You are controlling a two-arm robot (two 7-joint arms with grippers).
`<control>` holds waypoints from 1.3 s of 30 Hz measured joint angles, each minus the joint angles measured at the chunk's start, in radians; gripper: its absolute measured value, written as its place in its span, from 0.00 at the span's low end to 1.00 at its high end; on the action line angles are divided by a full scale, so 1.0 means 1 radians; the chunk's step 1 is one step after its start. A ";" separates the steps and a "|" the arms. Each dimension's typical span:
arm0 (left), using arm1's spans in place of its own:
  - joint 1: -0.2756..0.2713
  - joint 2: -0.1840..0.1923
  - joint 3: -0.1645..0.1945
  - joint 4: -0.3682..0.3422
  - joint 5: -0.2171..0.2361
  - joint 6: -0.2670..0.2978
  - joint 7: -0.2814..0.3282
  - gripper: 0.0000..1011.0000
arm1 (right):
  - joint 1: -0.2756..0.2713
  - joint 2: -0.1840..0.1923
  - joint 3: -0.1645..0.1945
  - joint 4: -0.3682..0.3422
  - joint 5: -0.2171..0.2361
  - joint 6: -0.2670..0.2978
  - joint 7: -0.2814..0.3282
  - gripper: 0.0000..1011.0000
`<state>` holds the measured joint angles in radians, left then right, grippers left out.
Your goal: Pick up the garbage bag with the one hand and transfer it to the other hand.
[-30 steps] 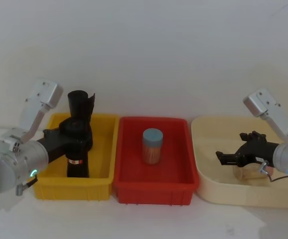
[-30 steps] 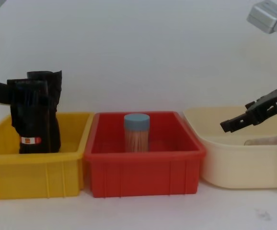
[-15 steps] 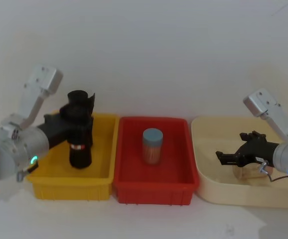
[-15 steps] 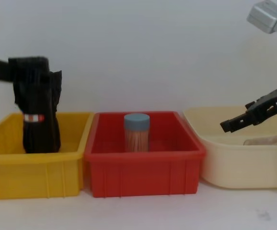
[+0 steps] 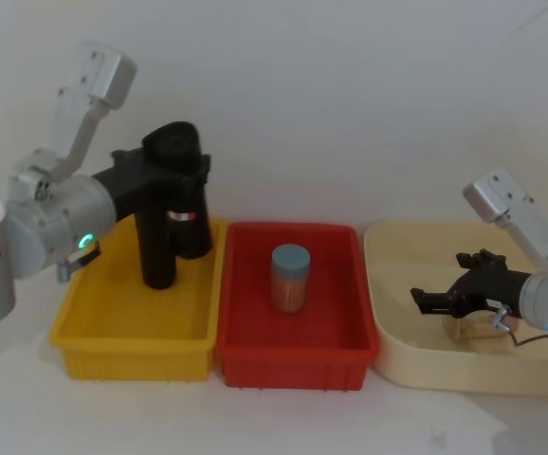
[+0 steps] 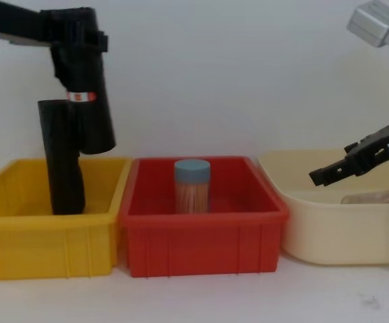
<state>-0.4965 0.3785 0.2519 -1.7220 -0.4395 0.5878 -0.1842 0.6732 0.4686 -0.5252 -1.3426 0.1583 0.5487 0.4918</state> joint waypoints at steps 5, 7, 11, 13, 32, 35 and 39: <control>-0.044 -0.019 0.024 0.037 -0.016 -0.004 -0.042 0.47 | 0.000 0.000 0.000 0.000 0.000 0.000 0.000 0.99; -0.059 -0.026 0.034 0.053 -0.022 -0.006 -0.055 0.47 | 0.000 0.000 0.000 0.000 0.000 0.000 0.000 0.99; -0.092 -0.043 0.057 0.092 -0.035 -0.012 -0.090 0.47 | 0.000 0.000 0.000 0.000 0.000 0.000 0.000 0.99; -0.115 -0.056 0.075 0.124 -0.042 -0.019 -0.114 0.47 | 0.000 0.000 0.000 0.000 0.000 0.000 0.000 0.99; -0.258 -0.150 0.181 0.362 -0.073 -0.100 -0.260 0.47 | 0.000 -0.001 0.003 -0.002 0.003 -0.006 0.010 0.99; -0.268 -0.157 0.189 0.380 -0.075 -0.106 -0.270 0.47 | 0.000 -0.002 0.006 -0.006 0.008 -0.015 0.021 0.99; -0.278 -0.165 0.197 0.398 -0.077 -0.114 -0.280 0.47 | 0.007 -0.005 0.008 -0.016 0.021 -0.031 0.044 0.99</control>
<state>-0.7749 0.2139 0.4493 -1.3236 -0.5160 0.4742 -0.4644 0.6804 0.4640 -0.5170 -1.3583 0.1795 0.5175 0.5357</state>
